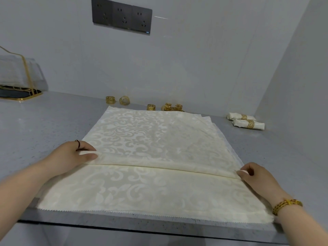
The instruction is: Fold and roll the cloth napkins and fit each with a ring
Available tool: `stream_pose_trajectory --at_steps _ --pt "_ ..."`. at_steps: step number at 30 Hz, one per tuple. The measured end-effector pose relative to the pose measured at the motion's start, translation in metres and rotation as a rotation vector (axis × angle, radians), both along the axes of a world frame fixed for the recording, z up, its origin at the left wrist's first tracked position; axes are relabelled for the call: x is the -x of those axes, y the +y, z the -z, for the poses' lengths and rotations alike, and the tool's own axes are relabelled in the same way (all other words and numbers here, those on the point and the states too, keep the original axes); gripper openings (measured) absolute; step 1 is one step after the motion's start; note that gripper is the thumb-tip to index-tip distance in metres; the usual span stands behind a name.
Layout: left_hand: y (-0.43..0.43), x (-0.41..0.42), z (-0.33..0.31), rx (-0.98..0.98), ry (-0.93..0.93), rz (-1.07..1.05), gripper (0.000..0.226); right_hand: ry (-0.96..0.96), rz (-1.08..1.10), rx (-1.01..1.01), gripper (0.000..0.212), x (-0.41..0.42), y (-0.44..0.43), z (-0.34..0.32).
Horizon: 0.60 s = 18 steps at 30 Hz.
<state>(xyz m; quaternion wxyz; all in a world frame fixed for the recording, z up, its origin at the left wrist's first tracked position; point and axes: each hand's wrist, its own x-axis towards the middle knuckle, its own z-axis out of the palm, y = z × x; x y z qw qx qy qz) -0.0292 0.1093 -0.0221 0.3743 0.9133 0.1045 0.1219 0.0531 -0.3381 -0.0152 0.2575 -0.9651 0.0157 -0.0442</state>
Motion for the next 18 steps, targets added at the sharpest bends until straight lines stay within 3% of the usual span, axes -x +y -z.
stream_pose_trajectory --at_steps 4,6,11,18 --pt "0.002 -0.002 0.004 -0.099 -0.082 -0.005 0.029 -0.173 -0.041 -0.046 0.017 0.005 -0.001 0.0" --pt "0.004 0.001 0.007 -0.181 -0.133 0.034 0.041 -0.223 -0.138 -0.023 0.039 0.01 -0.004 0.002" --pt "0.013 0.019 0.016 -0.185 -0.16 0.12 0.081 -0.064 -0.234 -0.066 0.039 0.023 -0.014 -0.002" --pt "0.013 0.006 0.018 -0.137 -0.123 -0.014 0.017 -0.063 -0.173 -0.065 0.023 0.012 -0.005 -0.003"
